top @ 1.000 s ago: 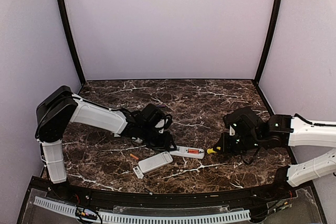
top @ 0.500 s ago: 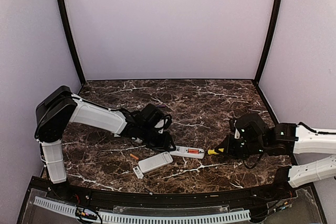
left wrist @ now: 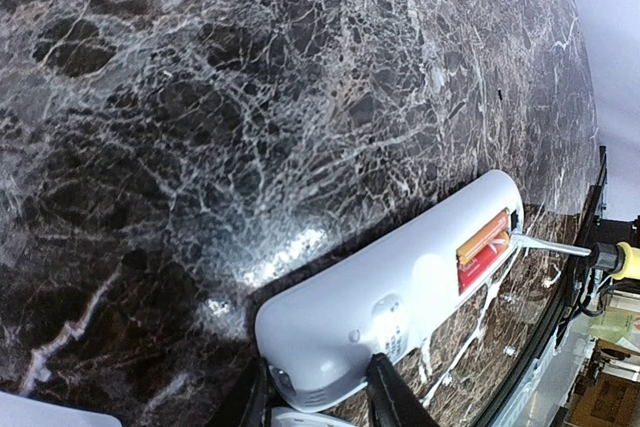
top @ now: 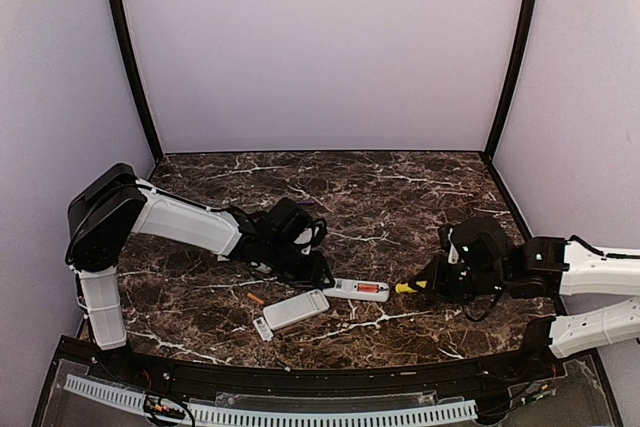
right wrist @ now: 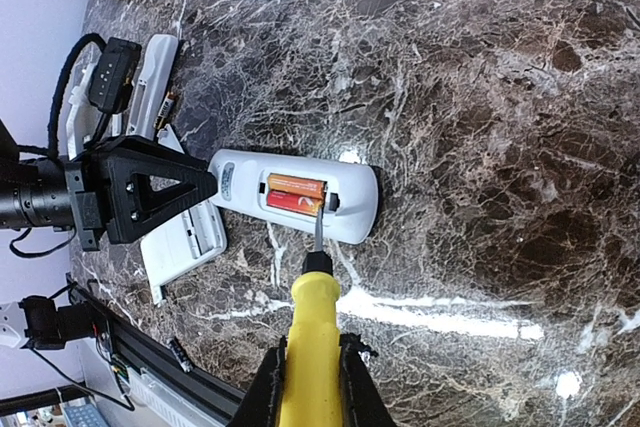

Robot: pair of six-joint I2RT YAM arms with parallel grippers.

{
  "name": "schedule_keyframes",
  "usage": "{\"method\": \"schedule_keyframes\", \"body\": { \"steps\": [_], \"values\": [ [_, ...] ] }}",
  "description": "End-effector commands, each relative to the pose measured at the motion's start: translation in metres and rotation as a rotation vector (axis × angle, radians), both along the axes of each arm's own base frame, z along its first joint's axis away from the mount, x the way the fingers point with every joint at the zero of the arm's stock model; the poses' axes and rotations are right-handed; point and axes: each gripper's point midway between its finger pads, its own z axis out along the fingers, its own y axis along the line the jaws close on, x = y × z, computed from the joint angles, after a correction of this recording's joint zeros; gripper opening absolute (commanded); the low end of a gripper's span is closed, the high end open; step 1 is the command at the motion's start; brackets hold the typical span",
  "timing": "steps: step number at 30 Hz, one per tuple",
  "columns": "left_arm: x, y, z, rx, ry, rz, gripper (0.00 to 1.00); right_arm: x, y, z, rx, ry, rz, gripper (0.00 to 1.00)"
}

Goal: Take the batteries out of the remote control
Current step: Hold the remote control without the battery cover at the center of the board, then remove the battery from the remote control without the battery cover.

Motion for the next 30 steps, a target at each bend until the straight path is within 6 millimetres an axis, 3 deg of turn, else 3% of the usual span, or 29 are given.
{"method": "schedule_keyframes", "body": {
  "steps": [1, 10, 19, 30],
  "values": [
    [-0.008, 0.0, 0.009, -0.014, 0.007, -0.019, 0.32, 0.012, 0.023, 0.029, 0.161, -0.069, 0.001, 0.0],
    [-0.007, 0.0, 0.009, -0.012, 0.002, -0.025, 0.31, 0.013, 0.021, 0.032, 0.186, -0.071, -0.018, 0.0],
    [-0.007, -0.001, 0.011, -0.014, 0.0, -0.024, 0.31, 0.009, -0.006, 0.014, -0.051, -0.02, -0.034, 0.0],
    [-0.007, 0.0, 0.01, -0.01, 0.001, -0.025, 0.31, 0.005, -0.004, 0.005, -0.061, 0.014, -0.021, 0.0]
  ]
}}
